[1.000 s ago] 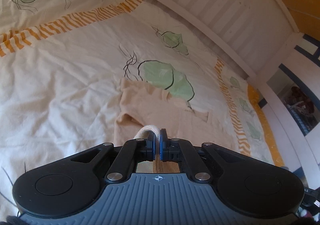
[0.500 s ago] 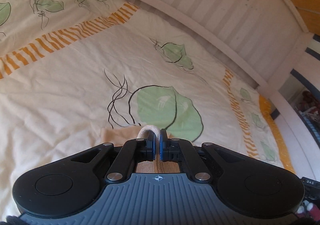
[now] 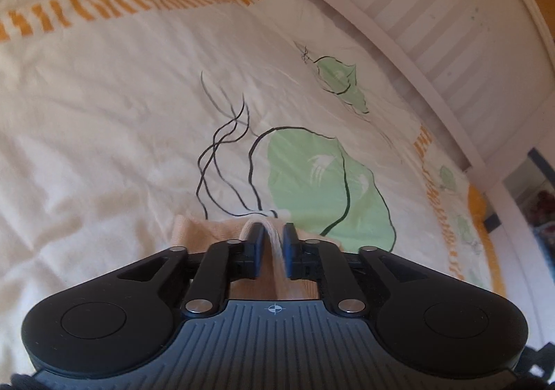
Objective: Fold small clothes
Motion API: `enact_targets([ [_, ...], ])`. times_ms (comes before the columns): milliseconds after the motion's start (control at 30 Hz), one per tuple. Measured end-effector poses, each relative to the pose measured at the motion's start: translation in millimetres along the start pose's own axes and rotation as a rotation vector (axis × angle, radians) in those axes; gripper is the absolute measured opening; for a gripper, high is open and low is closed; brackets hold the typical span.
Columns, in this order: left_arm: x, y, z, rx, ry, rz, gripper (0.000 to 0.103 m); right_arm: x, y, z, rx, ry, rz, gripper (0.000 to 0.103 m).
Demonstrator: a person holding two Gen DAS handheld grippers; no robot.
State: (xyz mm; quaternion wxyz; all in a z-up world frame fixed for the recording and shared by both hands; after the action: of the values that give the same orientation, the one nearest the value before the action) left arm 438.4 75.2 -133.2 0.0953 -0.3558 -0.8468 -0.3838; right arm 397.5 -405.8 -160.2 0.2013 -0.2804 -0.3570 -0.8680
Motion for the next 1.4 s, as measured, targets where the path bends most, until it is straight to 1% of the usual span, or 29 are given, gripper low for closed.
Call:
enact_targets([
  [33,2,1,3,-0.002,0.013,-0.015,0.041,1,1,-2,0.004,-0.007,-0.015,0.019],
  [67,5,3,5,-0.015,0.024,-0.033,0.057,2,3,-2,0.016,-0.019,-0.037,0.021],
  [100,9,5,4,-0.035,0.031,-0.049,0.070,4,5,-3,0.031,-0.035,-0.060,0.027],
  [133,12,9,2,-0.055,0.035,-0.056,0.075,8,6,-2,0.049,-0.049,-0.081,0.041],
  [167,15,11,-1,-0.069,0.039,-0.055,0.080,12,7,1,0.078,-0.062,-0.107,0.052],
  [233,20,13,-13,-0.110,0.039,-0.036,0.085,22,6,11,0.141,-0.068,-0.140,0.055],
  [300,25,9,-27,-0.172,0.052,-0.009,0.093,31,3,24,0.220,-0.079,-0.158,0.056],
  [333,27,4,-35,-0.213,0.064,0.015,0.095,35,0,31,0.268,-0.083,-0.169,0.062],
  [367,27,-2,-43,-0.256,0.072,0.042,0.096,38,-3,38,0.306,-0.081,-0.176,0.074],
  [400,27,-10,-51,-0.305,0.076,0.067,0.096,41,-8,46,0.349,-0.073,-0.177,0.078],
  [500,25,-35,-69,-0.432,0.081,0.142,0.096,42,-27,69,0.477,-0.069,-0.149,0.079],
  [567,22,-53,-75,-0.486,0.078,0.197,0.096,40,-41,78,0.540,-0.072,-0.114,0.079],
  [700,16,-78,-78,-0.524,0.045,0.280,0.096,31,-65,86,0.600,-0.050,-0.038,0.079],
  [800,2,-85,-73,-0.526,0.052,0.323,0.096,19,-77,88,0.638,-0.065,0.010,0.079],
  [933,-18,-74,-62,-0.536,0.100,0.310,0.096,2,-74,91,0.678,-0.104,0.014,0.079],
  [1033,-36,-57,-55,-0.551,0.145,0.301,0.096,-16,-59,95,0.668,-0.141,0.026,0.079],
  [1167,-56,-30,-46,-0.527,0.189,0.277,0.096,-39,-33,97,0.608,-0.180,0.035,0.079],
  [1267,-65,-9,-40,-0.513,0.232,0.240,0.096,-50,-18,94,0.545,-0.202,0.032,0.079],
  [1333,-64,4,-38,-0.497,0.253,0.208,0.096,-52,-11,90,0.505,-0.215,0.022,0.079],
  [1400,-57,13,-39,-0.470,0.248,0.176,0.096,-48,-7,85,0.478,-0.217,0.009,0.079],
])
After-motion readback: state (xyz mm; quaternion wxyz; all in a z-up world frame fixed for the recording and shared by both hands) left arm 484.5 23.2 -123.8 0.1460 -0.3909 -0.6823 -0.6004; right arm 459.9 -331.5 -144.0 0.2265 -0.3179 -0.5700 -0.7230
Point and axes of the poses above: each gripper's, at about its wrist camera, not at the fingertips, and x roughly against the way its jaws point, z to its left, y to its top, the point moved 6 cm from there along -x, roughly the way its jaws point, and after that the axes turned 12 degrees about -y, right-handed, at the moved point
